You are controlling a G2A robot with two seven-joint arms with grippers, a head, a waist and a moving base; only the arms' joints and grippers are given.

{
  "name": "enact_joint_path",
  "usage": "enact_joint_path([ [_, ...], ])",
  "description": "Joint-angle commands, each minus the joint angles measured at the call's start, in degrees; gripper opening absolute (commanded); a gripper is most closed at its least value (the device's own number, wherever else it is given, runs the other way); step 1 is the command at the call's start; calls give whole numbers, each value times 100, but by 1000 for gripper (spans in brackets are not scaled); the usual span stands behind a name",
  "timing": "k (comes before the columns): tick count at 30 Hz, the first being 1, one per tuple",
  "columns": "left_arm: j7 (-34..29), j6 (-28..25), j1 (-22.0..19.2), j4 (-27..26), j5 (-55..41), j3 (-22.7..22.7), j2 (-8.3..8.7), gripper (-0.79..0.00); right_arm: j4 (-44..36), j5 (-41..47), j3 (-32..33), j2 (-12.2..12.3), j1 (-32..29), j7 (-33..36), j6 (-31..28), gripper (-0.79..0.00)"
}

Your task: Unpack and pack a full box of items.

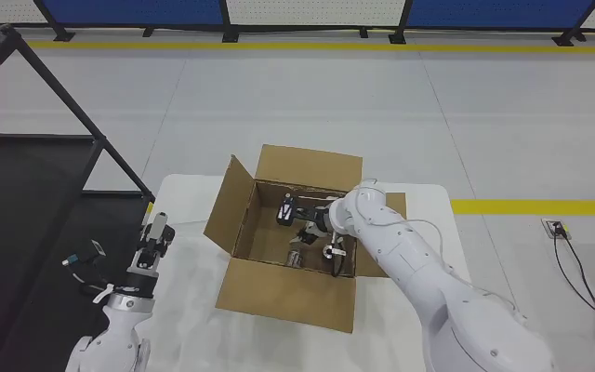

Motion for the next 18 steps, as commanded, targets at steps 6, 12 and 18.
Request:
enact_joint_path([
  [6,-1,2,-16,-3,25,62,-9,0,-20,-224,73,134,281,-977,-163,-3],
  [12,-239,-34,-93,-46,267,425,-25,0,-41,-724,41,413,515,-2285,-546,0],
  [18,-464,51,-288,-51,544,807,-44,0,-90,-1418,-44,826,695,-3767,-748,0],
])
